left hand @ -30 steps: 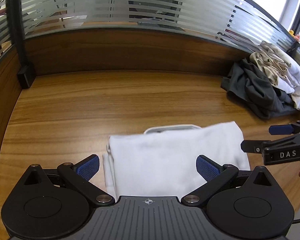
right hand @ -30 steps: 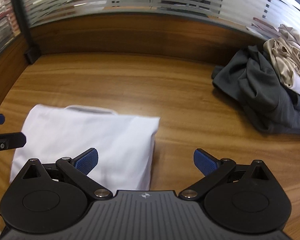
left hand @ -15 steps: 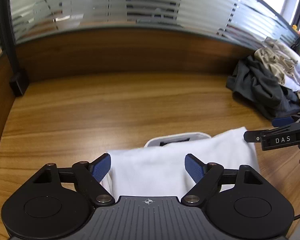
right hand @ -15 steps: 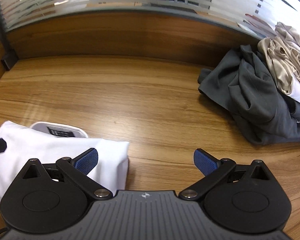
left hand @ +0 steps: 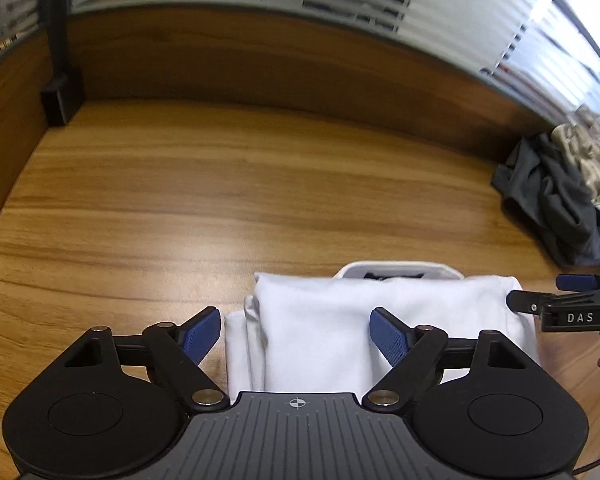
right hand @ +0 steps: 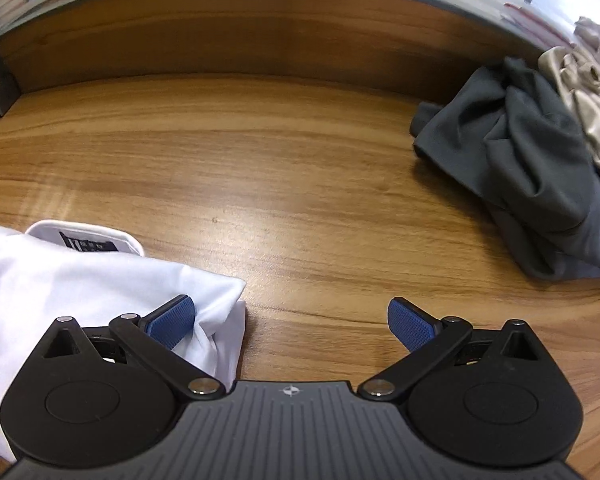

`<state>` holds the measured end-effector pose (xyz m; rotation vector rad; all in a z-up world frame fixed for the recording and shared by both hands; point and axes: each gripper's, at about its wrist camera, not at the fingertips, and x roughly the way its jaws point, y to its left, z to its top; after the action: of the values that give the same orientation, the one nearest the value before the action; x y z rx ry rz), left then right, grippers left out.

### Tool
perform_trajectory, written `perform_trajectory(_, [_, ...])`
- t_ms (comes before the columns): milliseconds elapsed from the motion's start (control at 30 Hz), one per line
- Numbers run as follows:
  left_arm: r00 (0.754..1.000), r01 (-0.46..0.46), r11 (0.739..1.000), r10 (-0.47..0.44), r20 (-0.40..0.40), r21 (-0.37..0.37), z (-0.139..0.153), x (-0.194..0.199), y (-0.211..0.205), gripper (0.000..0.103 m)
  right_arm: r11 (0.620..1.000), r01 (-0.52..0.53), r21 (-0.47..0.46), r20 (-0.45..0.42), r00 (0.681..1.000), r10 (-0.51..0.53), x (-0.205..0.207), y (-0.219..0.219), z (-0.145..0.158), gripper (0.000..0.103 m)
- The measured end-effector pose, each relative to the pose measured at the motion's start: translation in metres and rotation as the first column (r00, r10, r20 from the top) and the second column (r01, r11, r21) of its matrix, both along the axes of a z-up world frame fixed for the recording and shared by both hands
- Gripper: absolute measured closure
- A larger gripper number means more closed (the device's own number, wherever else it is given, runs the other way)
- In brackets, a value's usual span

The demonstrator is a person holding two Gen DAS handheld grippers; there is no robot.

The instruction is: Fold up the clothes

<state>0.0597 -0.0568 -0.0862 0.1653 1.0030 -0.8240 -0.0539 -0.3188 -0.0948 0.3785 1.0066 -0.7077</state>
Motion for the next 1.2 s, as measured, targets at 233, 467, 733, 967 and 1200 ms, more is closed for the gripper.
perform_trajectory(233, [0.998, 0.059, 0.996, -0.056, 0.043, -0.072, 0.025, -0.018, 0.004, 0.040, 0.995, -0.097, 0.008, 0.119, 0.988, 0.096, -0.020, 0.031, 0.034, 0.001])
perform_trajectory(467, [0.997, 0.045, 0.996, -0.040, 0.061, -0.073, 0.023, -0.014, -0.015, 0.077, 0.974, -0.227, 0.008, 0.230, 0.948, 0.219, 0.002, 0.056, 0.051, 0.038])
perform_trajectory(733, [0.993, -0.113, 0.991, 0.114, 0.017, -0.071, 0.009, 0.026, -0.009, 0.052, 0.987, -0.152, 0.058, 0.277, 0.952, 0.130, 0.023, 0.042, 0.056, 0.041])
perform_trajectory(967, [0.958, -0.237, 0.970, 0.224, -0.180, -0.055, -0.019, 0.052, 0.007, 0.039, 0.992, 0.009, 0.126, 0.218, 0.975, -0.036, -0.001, 0.005, 0.039, 0.041])
perform_trajectory(1200, [0.947, -0.294, 0.939, 0.261, -0.185, -0.176, 0.001, 0.038, 0.019, 0.086, 0.972, 0.019, 0.232, 0.218, 0.973, -0.071, -0.012, -0.008, 0.022, 0.070])
